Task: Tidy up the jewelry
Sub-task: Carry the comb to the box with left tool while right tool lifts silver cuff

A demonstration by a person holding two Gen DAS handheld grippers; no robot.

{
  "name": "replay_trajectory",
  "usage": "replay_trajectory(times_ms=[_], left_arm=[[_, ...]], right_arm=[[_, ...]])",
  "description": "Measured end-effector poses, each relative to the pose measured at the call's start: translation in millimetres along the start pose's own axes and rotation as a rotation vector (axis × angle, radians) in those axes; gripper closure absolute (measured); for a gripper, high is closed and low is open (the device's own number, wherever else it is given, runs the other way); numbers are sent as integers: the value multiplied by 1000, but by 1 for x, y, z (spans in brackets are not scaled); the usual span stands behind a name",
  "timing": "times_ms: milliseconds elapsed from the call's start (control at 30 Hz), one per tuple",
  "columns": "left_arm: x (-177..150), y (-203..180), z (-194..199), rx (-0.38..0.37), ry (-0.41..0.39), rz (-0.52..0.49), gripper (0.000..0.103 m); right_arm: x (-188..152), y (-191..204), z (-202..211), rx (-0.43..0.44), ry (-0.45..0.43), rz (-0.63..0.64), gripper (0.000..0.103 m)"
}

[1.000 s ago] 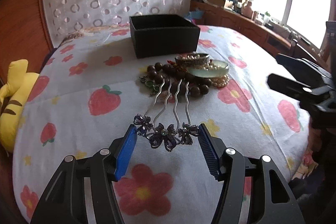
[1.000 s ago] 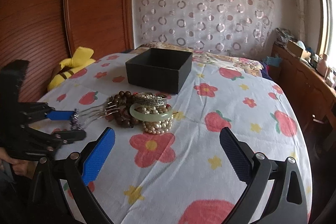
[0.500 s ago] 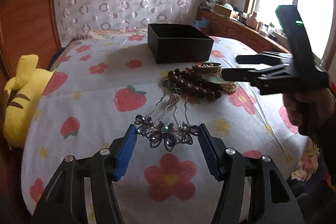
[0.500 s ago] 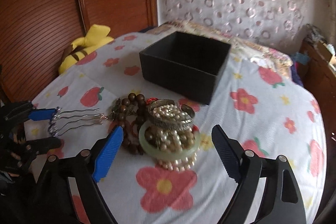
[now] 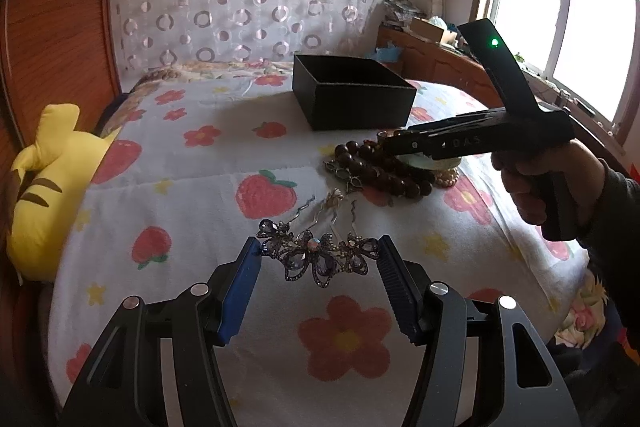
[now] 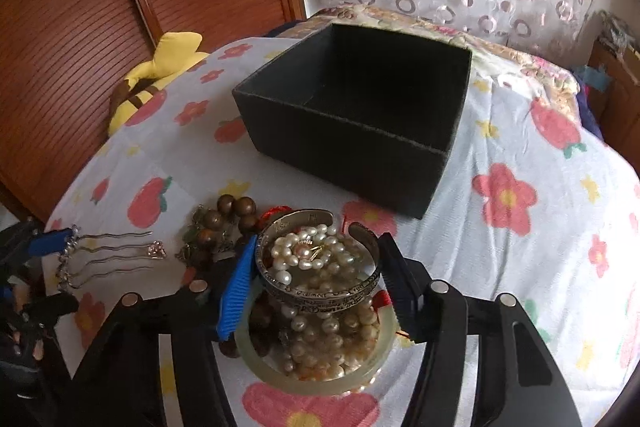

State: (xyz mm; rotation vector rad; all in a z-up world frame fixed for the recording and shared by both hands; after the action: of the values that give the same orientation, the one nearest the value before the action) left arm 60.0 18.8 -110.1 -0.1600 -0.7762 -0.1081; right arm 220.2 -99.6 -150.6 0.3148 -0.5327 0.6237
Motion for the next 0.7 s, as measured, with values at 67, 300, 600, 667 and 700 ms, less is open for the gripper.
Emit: replay_trajectory(times_ms=[67,300,600,667,700], left_arm=[[3,1,2,-3,-7,-3,46],[14,1,5,-1,-35,-17,46],[45,-3,14,4,-95,-50,46],[52,-4,15,7,-106,-56,46],[56,-4,15,9,-112,-59,46]], right_arm=[[1,2,3,1,-8,15,40],[12,-3,30,2,-76,31,40],[24,-23,57,-27,-135,24,40],[28,-27,58,-35,-142,23,40],[30,-28,58,-37,-147,21,40]])
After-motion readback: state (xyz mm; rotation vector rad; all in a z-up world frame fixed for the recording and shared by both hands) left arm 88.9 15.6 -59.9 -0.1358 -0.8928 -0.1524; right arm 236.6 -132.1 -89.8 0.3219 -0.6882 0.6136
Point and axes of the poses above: each gripper's, at about its wrist camera, not at the fingertips, and z roughly against the way its jaws point, y to its left, x to its top, the point moved 7 cm from there along -z, roughly the way its jaws point, and after that the axes turned 3 degrees about y, right-handed, at the moved point
